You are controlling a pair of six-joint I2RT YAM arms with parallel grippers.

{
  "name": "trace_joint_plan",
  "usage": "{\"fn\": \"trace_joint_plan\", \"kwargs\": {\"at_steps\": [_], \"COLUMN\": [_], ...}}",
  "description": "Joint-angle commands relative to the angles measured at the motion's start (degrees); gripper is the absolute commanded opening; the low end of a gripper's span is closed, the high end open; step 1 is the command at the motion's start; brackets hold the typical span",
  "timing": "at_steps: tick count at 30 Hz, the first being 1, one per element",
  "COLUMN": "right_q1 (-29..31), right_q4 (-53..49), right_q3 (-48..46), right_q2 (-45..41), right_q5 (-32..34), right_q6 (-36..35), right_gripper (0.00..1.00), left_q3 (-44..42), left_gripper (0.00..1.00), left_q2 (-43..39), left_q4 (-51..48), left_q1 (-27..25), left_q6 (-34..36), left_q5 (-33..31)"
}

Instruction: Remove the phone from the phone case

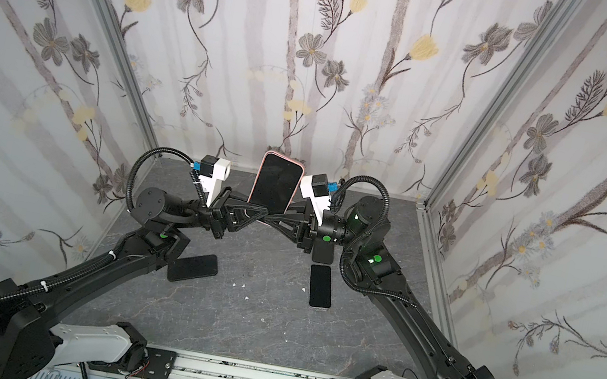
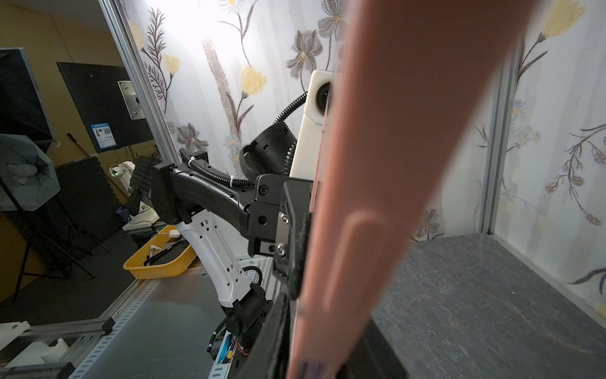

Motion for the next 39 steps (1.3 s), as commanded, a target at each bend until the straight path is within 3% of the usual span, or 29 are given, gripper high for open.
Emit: {"fn": "trace_joint_plan", "kwargs": {"at_steps": [1, 10, 13, 18, 20, 22, 26, 31, 34, 39], "right_q1": [0.29, 0.52, 0.52, 0.60, 0.54, 0.64, 0.67, 0.70, 1.10, 2.29], "right_q4": [-0.05, -0.43, -0.95, -11.33, -17.93, -23.95, -30.98, -34.62, -36.62, -41.12], "right_q3": [0.65, 0.51, 0.57, 1.81, 3.11, 4.11, 4.12, 3.69, 4.05, 5.10], "right_q2": [0.15, -0.47, -0.85, -1.78, -1.70, -1.61, -2.46, -2.88, -2.76, -2.09], "right_q5": [0.26, 0.32, 1.51, 9.91, 14.50, 19.04, 27.27, 30.12, 32.59, 35.18], "right_q6": [-0.88, -1.04, -1.38, -7.60, -11.95, -16.72, -23.83, -30.91, -35.42, -43.58], "right_gripper": [0.15, 0.00, 0.00, 0.00, 0.00, 0.00, 0.00, 0.00, 0.00, 0.00], "left_q3": [-0.03, -0.61, -0.94, -4.45, -4.85, -3.05, 3.17, 12.58, 15.90, 20.09], "left_gripper": [0.00, 0.00, 0.00, 0.56, 0.66, 0.76, 0.85, 0.87, 0.87, 0.87], "left_q2": [0.17, -0.54, -0.95, -4.20, -5.46, -6.18, -6.95, -6.56, -6.20, -3.84], "left_q4": [3.10, 3.08, 3.01, 2.43, -0.04, -6.46, -23.67, -46.84, -53.14, -60.10], "left_q1": [-0.19, -0.13, 0.67, 4.53, 6.64, 8.36, 9.53, 9.57, 9.61, 9.54], "left_q6": [-0.48, 0.50, 1.71, 6.21, 8.48, 12.14, 23.00, 39.44, 44.93, 49.61], "left_q5": [2.21, 1.27, 1.16, -2.76, -4.19, -3.99, -3.71, -7.06, -8.70, -6.07]}}
